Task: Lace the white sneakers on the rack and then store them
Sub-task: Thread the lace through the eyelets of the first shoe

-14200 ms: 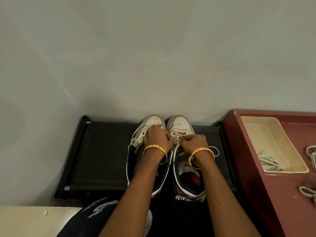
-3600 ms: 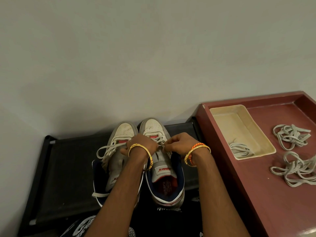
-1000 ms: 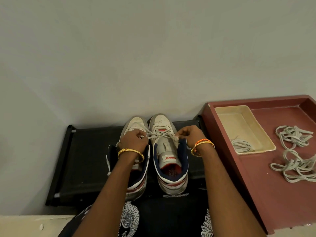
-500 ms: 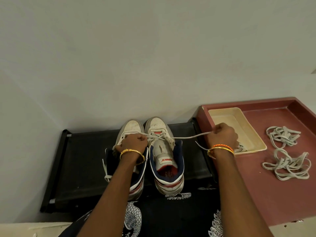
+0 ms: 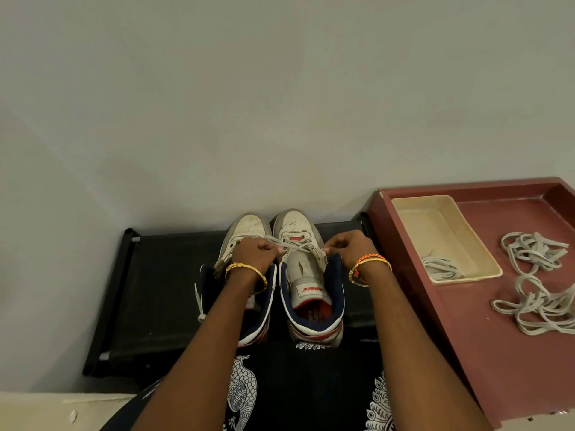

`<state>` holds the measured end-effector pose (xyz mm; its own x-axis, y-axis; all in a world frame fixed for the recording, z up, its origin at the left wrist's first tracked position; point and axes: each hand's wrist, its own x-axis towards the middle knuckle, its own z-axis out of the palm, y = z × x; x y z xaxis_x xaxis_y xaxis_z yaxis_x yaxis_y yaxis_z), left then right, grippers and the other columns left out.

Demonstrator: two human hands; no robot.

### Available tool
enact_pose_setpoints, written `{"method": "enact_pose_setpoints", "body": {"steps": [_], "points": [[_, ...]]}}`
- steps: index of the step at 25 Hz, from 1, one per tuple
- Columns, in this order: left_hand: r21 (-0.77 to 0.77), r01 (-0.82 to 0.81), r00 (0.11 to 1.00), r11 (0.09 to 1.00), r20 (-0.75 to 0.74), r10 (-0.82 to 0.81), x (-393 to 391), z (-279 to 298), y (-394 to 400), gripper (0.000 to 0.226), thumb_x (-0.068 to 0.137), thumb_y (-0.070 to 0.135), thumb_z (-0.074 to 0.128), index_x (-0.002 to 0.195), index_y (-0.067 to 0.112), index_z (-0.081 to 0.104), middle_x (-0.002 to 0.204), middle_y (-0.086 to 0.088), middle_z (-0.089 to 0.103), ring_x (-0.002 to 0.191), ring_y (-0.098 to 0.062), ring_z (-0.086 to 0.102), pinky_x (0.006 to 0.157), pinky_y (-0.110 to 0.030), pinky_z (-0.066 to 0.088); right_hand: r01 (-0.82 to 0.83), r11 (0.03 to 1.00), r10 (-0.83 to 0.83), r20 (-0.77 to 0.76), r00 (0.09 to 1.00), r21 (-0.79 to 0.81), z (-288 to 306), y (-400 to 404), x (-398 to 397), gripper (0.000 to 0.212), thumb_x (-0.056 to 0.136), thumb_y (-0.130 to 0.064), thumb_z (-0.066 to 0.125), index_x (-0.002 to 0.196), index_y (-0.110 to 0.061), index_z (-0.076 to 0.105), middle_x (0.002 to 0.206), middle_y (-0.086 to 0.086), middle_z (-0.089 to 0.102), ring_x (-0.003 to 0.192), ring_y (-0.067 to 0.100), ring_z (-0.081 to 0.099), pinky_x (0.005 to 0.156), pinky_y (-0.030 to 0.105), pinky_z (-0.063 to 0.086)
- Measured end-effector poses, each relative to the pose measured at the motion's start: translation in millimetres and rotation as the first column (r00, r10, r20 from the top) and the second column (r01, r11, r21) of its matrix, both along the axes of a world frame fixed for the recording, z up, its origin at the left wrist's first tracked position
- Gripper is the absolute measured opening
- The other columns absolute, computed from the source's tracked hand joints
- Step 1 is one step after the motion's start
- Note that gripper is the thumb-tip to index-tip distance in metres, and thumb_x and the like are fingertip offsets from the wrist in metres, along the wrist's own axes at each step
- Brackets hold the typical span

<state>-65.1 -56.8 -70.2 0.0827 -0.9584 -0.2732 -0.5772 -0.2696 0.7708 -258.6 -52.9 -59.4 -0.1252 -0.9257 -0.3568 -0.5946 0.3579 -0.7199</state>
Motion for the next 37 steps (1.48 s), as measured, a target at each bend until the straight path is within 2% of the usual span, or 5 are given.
{"method": "enact_pose_setpoints", "body": {"steps": [10,20,27,32,37], "points": [[-0.154,-0.037,0.926,0.987,0.366,0.092,0.3,9.0,2.9,0.02,0.089,0.029,0.062,0.099,0.017,0.074,0.099,-0.006,0.071,0.094,-0.023,0.061,0.082,-0.033,0.048,0.416,0.888,-0.459,-0.436,0.774,-0.195,34.9,22.2,-38.3,0.018,0.087,-0.014,0.058,0.101,-0.011,0.07,0.109,0.016,0.062,0.11,0.036,0.05,0.095,0.045,0.037],[0.061,0.211,0.86,0.976,0.463,-0.215,1.0,10.3,-15.8,0.025,0.085,0.05,0.06,0.104,0.037,0.07,0.116,0.005,0.065,0.121,-0.026,0.041,0.102,-0.044,0.028,-0.312,0.944,0.327,-0.408,0.852,0.105,16.9,0.5,18.3,0.058,0.083,0.013,0.04,0.117,-0.027,0.063,0.122,0.001,0.062,0.123,0.026,0.045,0.107,0.046,0.027],[0.117,0.15,0.784,0.982,0.591,-0.19,0.2,9.5,-15.8,0.026,0.087,0.048,0.055,0.101,0.033,0.071,0.111,0.008,0.065,0.116,-0.023,0.046,0.097,-0.044,0.026,-0.111,0.986,0.157,-0.487,0.859,0.123,6.0,-3.0,15.5,0.017,0.092,-0.022,0.055,0.104,-0.023,0.067,0.125,0.007,0.052,0.127,0.032,0.037,0.106,0.052,0.025],[-0.012,0.059,0.88,0.998,0.473,-0.046,-1.9,26.2,-3.9,0.017,0.089,0.033,0.057,0.101,0.028,0.069,0.109,0.004,0.065,0.113,-0.023,0.049,0.096,-0.04,0.026,0.026,0.998,-0.024,-0.028,0.999,0.049,15.4,10.0,0.9,0.008,0.09,-0.016,0.06,0.082,-0.017,0.059,0.09,0.006,0.064,0.092,0.023,0.06,0.088,0.04,0.049],[-0.064,0.062,0.907,0.996,-0.413,-0.083,-27.2,69.9,18.0,0.009,0.087,0.015,0.065,0.094,0.02,0.067,0.091,0.003,0.068,0.092,-0.014,0.064,0.08,-0.02,0.049,0.192,0.981,-0.148,0.671,0.727,0.008,83.5,19.4,-2.5,0.02,0.093,0.005,0.046,0.106,-0.003,0.059,0.087,0.006,0.065,0.078,0.014,0.063,0.067,0.023,0.055]]}}
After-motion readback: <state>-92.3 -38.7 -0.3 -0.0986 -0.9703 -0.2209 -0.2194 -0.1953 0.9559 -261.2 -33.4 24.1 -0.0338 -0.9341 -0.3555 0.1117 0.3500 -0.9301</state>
